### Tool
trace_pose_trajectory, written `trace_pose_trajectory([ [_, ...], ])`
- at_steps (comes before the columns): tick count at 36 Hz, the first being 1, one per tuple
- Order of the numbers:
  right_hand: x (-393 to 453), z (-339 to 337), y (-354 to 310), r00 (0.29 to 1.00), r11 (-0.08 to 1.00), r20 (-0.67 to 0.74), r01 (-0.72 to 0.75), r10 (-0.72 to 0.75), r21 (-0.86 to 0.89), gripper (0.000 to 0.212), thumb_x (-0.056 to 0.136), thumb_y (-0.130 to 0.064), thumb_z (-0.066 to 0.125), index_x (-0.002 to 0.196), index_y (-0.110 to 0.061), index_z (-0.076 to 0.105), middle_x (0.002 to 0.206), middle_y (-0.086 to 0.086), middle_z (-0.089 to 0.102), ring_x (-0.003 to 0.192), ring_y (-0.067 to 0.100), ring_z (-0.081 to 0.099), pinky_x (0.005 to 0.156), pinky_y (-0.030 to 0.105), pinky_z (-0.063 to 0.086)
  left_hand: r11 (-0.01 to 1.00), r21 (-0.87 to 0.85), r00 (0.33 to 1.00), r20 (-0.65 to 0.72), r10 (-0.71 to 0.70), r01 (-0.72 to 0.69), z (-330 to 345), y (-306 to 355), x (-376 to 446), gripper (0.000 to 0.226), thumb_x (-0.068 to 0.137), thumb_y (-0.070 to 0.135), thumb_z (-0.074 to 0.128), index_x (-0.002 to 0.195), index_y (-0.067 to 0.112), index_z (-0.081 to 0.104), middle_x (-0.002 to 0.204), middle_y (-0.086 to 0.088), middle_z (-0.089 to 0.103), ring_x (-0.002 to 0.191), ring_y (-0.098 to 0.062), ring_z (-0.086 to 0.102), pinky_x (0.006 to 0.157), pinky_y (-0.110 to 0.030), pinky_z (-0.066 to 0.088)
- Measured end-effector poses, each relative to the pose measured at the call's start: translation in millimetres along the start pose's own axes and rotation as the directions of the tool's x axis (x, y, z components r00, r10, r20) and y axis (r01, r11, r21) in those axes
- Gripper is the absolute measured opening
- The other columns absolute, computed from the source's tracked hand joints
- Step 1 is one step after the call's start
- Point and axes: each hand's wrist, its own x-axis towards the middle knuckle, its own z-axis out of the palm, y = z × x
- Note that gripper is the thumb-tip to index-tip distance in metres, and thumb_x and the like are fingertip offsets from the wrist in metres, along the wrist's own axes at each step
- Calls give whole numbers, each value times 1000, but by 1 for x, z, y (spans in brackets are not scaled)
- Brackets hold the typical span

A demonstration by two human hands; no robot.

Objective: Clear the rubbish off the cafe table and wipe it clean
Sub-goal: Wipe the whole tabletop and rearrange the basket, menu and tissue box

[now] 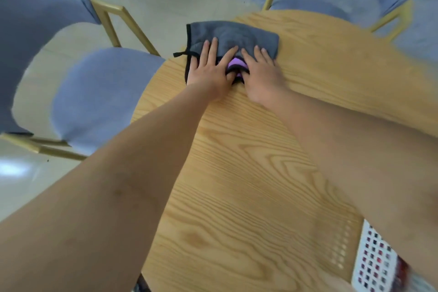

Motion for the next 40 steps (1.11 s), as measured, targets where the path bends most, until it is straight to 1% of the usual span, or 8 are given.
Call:
trace_pose_trajectory([
  [8,-95,21,14,996,997,60,68,-67,-29,65,105,-37,40,160,-24,8,168,7,5,154,22,4,124,39,10,998,31,996,73,48,-50,31,19,-91,68,103,54,30,160,43,-7,168,-4,-21,155,-21,-19,124,-51,1],
  [20,-317,50,21,958,997,282,64,-52,-34,69,106,-34,39,160,-25,-3,167,3,-10,154,20,-10,124,38,3,992,56,958,273,90,-110,86,62,-307,73,104,59,26,154,43,-24,164,-3,-34,152,-22,-28,124,-51,3],
  [23,-377,62,24,939,996,335,88,-73,-28,70,106,-33,39,159,-25,-6,167,3,-14,153,21,-13,125,39,2,992,56,943,320,87,-111,98,74,-370,72,103,60,22,154,42,-26,162,-2,-37,150,-22,-32,124,-51,1],
  [27,-451,79,28,923,997,377,74,-75,18,71,106,-29,40,159,-27,-7,166,3,-15,153,21,-15,125,40,4,992,72,949,307,75,-102,125,89,-442,77,91,72,9,156,44,-21,157,0,-40,145,-20,-37,124,-47,-6],
  [31,-508,89,37,912,995,398,102,-97,8,72,105,-30,41,159,-24,-7,167,5,-14,153,23,-15,125,42,4,994,50,944,320,76,-97,145,104,-493,80,95,74,25,156,45,-18,157,1,-39,146,-21,-36,122,-44,-13],
  [34,-547,94,48,908,993,403,119,-111,3,68,106,-29,36,159,-25,-6,167,4,-14,153,22,-15,125,43,3,993,75,944,325,62,-91,152,120,-531,82,94,76,28,156,47,-19,156,1,-38,147,-21,-35,120,-42,-16],
  [37,-575,99,52,910,992,398,127,-118,2,67,106,-33,33,159,-24,-7,167,5,-15,153,22,-15,124,44,2,997,70,941,339,16,-42,157,134,-553,85,93,72,38,155,49,-16,160,-1,-34,150,-21,-30,126,-49,-9],
  [40,-593,104,58,912,991,387,122,-136,61,74,103,-49,32,159,-22,-9,164,1,-22,152,22,-18,123,45,-1,1000,-13,938,345,-19,25,158,142,-562,94,88,68,49,157,48,-12,167,-4,-26,153,-23,-27,127,-49,-2],
])
